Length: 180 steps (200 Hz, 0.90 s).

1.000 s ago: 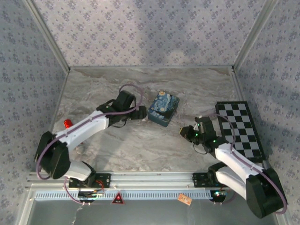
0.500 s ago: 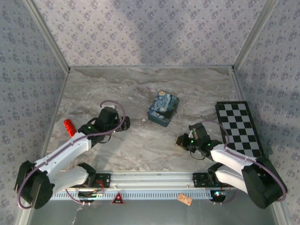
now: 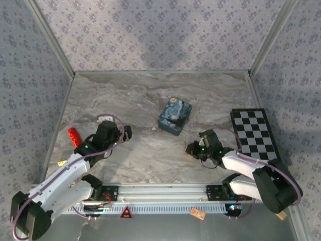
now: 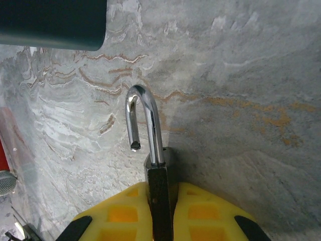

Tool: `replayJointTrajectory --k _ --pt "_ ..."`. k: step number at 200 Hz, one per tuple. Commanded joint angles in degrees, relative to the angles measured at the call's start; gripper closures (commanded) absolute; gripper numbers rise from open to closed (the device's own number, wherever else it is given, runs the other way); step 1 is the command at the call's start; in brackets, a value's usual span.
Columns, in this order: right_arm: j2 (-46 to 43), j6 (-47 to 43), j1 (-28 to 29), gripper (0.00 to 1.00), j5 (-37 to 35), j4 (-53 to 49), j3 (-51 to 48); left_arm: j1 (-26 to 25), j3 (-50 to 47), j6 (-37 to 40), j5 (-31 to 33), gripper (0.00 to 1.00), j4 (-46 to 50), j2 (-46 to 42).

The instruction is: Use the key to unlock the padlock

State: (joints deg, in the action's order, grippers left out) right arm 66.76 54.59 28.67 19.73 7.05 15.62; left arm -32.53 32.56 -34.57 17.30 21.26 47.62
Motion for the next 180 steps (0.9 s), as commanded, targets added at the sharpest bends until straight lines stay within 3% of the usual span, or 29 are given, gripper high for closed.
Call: replayJointTrajectory --k 1,41,71,81,100,129,145,180 --pt "0.5 -0.4 0.4 0.96 -3.0 -9.6 0.6 0.8 -0.6 -0.5 1.7 0.00 1.3 -1.7" --pt "-5.1 -1.0 0.2 0.65 -7.9 -17.8 1.3 1.3 -0.8 0.8 3.5 0.00 3.2 -4.6" --pt "-10.3 -1.7 -0.6 0.49 -12.1 -26.7 2.9 1.7 -0.1 2.2 5.1 0.00 4.9 -6.4" --pt "-12.2 -1.7 -1.0 0.39 -14.1 -30.3 3.7 1.8 0.4 2.4 5.9 0.00 5.7 -6.7" --pt "-15.5 -1.4 -1.6 0.30 -17.4 -35.7 5.0 1.9 1.7 2.7 7.4 0.00 7.1 -7.0" --pt "-19.9 -0.8 -1.8 0.08 -20.7 -41.1 7.8 1.9 3.3 1.9 10.9 0.00 8.5 -8.3" --pt "-21.5 -2.4 -1.7 0.00 -23.1 -46.0 10.9 1.9 3.7 1.9 13.3 0.00 7.3 -9.3" --pt "-22.1 -8.9 -1.1 0.00 -28.8 -53.9 20.9 1.9 3.8 3.7 20.6 0.00 -2.2 -8.2"
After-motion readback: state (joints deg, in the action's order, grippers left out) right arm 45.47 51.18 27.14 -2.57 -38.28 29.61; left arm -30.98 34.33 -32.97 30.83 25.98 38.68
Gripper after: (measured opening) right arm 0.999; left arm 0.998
